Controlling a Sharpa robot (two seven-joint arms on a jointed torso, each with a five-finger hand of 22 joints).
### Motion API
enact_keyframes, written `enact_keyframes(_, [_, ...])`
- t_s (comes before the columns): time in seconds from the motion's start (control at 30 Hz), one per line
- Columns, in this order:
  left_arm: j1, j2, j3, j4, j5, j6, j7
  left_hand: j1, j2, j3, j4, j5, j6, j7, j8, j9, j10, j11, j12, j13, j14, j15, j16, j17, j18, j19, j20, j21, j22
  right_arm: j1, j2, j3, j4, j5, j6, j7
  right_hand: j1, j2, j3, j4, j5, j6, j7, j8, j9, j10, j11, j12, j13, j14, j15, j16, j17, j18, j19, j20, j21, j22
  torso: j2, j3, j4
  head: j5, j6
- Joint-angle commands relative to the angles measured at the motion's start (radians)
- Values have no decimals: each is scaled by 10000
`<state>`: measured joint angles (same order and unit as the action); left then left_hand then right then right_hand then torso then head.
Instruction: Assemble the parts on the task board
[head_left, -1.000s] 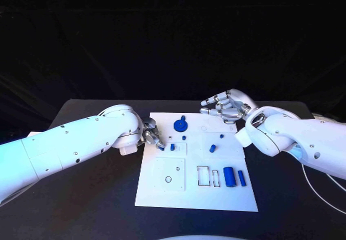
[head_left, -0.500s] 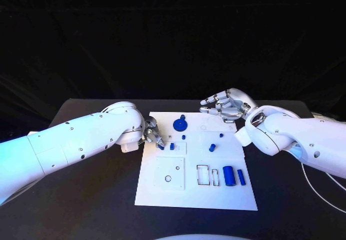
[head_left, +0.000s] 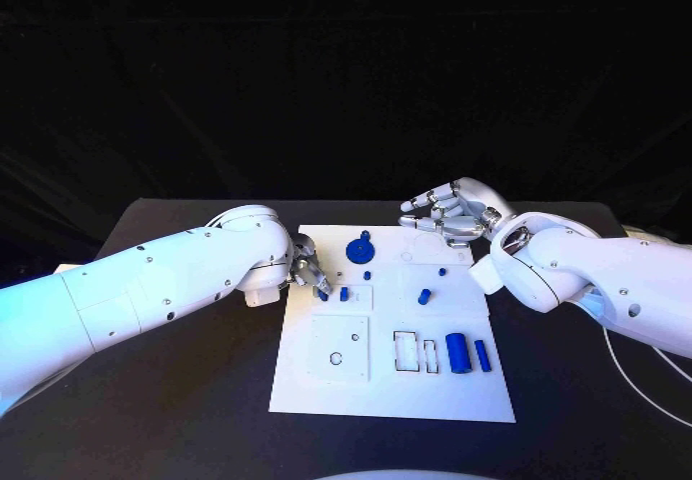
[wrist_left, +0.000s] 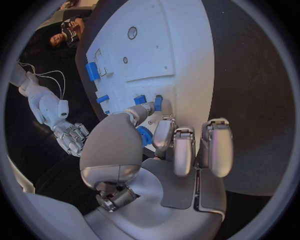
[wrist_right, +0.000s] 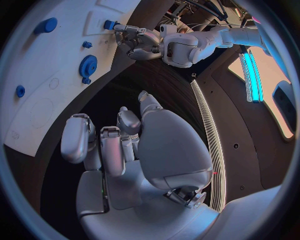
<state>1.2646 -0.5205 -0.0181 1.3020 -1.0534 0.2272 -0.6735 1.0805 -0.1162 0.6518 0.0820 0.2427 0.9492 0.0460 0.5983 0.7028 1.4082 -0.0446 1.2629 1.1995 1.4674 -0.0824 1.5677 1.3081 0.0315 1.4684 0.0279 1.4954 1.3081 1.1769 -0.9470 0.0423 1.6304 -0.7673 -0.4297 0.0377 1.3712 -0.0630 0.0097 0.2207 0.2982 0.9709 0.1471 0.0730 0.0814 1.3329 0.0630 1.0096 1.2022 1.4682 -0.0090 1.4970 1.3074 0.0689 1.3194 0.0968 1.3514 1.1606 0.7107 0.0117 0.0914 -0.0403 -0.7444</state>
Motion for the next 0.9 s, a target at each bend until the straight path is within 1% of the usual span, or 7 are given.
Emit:
enact_keyframes(0.03, [-111,47,-80,6,-135,110,-260,-112,6,-88,6,40,297,-228,-67,-15,83,10,88,47,1034,-95,31,2627,-88,553,-60,69,1931,-4,3,0,21,-111,166,-8,13,64,-50,6,31,64,-9,22,10,40,-53,35,-4,705,-50,-52,1238,186,-65,-7,-50,-9,-1,-6,-2,-4,-11])
enact_keyframes(0.27, [-111,62,-79,-5,-218,58,-276,-362,-49,-275,111,33,391,-261,-81,-32,143,-15,179,165,1034,-116,31,2627,-97,575,-81,93,1961,-4,2,0,25,-114,169,-8,13,64,-50,6,31,64,-9,22,10,40,-53,35,-4,705,-50,-52,1238,186,-65,-7,-50,-9,4,-9,2,-8,-2])
enact_keyframes(0.4, [-111,62,-79,-18,-254,42,-295,-720,-217,-665,297,11,498,-289,-96,-53,189,-35,251,264,1034,-132,31,2627,-107,598,-97,119,1995,-4,-1,0,24,-114,168,-6,11,66,-58,10,49,65,-9,21,10,38,-54,32,-8,703,-50,-59,1228,189,-72,-8,-58,-21,-3,-8,2,-9,-14])
enact_keyframes(0.53, [-111,58,-78,-33,-303,22,-312,-967,-314,-1031,479,6,584,-309,-106,-71,231,-51,316,353,1034,-147,31,2627,-120,627,-112,157,2039,-4,-2,0,24,-114,169,-5,11,66,-58,10,49,65,-9,21,10,38,-54,32,-8,703,-50,-59,1228,189,-72,-8,-58,-21,3,-10,4,-13,-10])
enact_keyframes(0.77, [-111,38,-75,-52,-347,-40,-347,-1187,-415,-1807,787,-2,683,-324,-125,-97,267,-63,367,443,1034,-164,31,2627,-136,662,-131,200,2094,-3,-3,0,16,-105,193,9,-24,59,-101,35,73,62,-9,17,10,33,-50,26,-17,704,-50,-60,1229,188,-70,-9,-62,-23,0,-6,0,-14,-14])
enact_keyframes(0.9, [-112,12,-71,-30,-388,-187,-379,-1184,-413,-1986,848,-4,698,-324,-128,-102,272,-64,376,463,1034,-165,31,2627,-132,655,-136,187,2085,-3,4,0,5,-94,223,18,-73,50,-155,68,95,58,-9,12,9,38,-49,36,-17,704,-49,-64,1227,187,-64,-10,-63,-19,0,-8,4,-32,-18])
